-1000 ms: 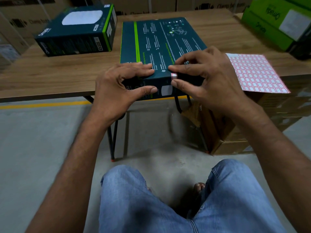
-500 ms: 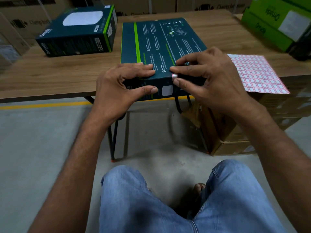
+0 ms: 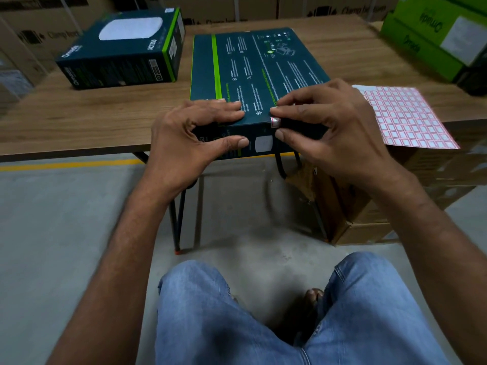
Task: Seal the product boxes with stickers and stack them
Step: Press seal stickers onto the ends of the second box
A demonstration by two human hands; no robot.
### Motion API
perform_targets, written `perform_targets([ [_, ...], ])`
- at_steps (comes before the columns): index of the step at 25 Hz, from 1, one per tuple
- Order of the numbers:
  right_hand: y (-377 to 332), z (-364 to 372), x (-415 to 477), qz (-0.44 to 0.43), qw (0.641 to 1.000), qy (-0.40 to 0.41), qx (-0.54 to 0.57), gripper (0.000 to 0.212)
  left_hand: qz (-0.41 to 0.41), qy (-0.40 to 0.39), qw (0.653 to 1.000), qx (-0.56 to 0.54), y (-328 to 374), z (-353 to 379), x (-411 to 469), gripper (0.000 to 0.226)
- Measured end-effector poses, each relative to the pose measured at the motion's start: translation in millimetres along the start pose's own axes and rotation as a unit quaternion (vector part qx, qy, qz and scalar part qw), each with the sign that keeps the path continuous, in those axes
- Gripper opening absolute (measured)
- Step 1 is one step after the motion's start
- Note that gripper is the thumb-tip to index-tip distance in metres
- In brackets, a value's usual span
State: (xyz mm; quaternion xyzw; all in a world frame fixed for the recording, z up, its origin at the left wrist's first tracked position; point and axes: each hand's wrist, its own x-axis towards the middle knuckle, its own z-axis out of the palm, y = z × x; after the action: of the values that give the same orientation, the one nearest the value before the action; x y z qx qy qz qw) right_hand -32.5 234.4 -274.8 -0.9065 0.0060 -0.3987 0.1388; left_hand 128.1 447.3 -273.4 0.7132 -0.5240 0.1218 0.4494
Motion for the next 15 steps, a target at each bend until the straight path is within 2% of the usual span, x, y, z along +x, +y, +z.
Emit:
perform_targets([
  [3,-5.0,0.7,1.6,0.004,1.0,0.003,-0.004,0.024,-0.01,0.0,1.0,0.001,0.7,0.2,-0.6,0.046],
  [5,-6.3,-3.1,1.4,0.023,0.999,-0.021,-0.004,0.027,-0.017,-0.007,1.0,-0.005,4.3,-1.7,-1.0,0.045],
  [6,-7.7,-6.4,0.2,0.054,0.998,-0.022,0.017,0.029,-0.022,-0.015,1.0,-0.012,7.8,-3.0,-2.0,0.043],
  [8,-10.3,-13.2,0.0,0.145,0.986,0.029,0.079,0.026,-0.045,-0.024,0.999,-0.013,17.4,-8.1,-3.9,0.041],
  [10,-11.1,-16.0,5.4,0.24,0.965,0.082,0.072,0.027,-0.109,0.013,0.994,0.018,17.0,-11.8,-4.7,0.053],
  [11,-10.5,-17.1,9.9,0.284,0.954,0.078,0.056,0.033,-0.164,0.032,0.986,0.008,15.8,-13.5,-3.3,0.065],
  [13,-8.0,-18.6,19.4,0.35,0.935,0.027,0.054,0.051,-0.265,0.026,0.96,-0.086,12.3,-15.6,2.9,0.094],
  [14,-7.6,-18.7,23.5,0.368,0.928,-0.001,0.063,0.06,-0.291,0.003,0.948,-0.127,12.7,-15.6,5.2,0.097],
  [15,-8.2,-18.8,27.3,0.375,0.924,-0.022,0.068,0.066,-0.299,-0.02,0.943,-0.144,14.3,-14.3,6.9,0.087],
])
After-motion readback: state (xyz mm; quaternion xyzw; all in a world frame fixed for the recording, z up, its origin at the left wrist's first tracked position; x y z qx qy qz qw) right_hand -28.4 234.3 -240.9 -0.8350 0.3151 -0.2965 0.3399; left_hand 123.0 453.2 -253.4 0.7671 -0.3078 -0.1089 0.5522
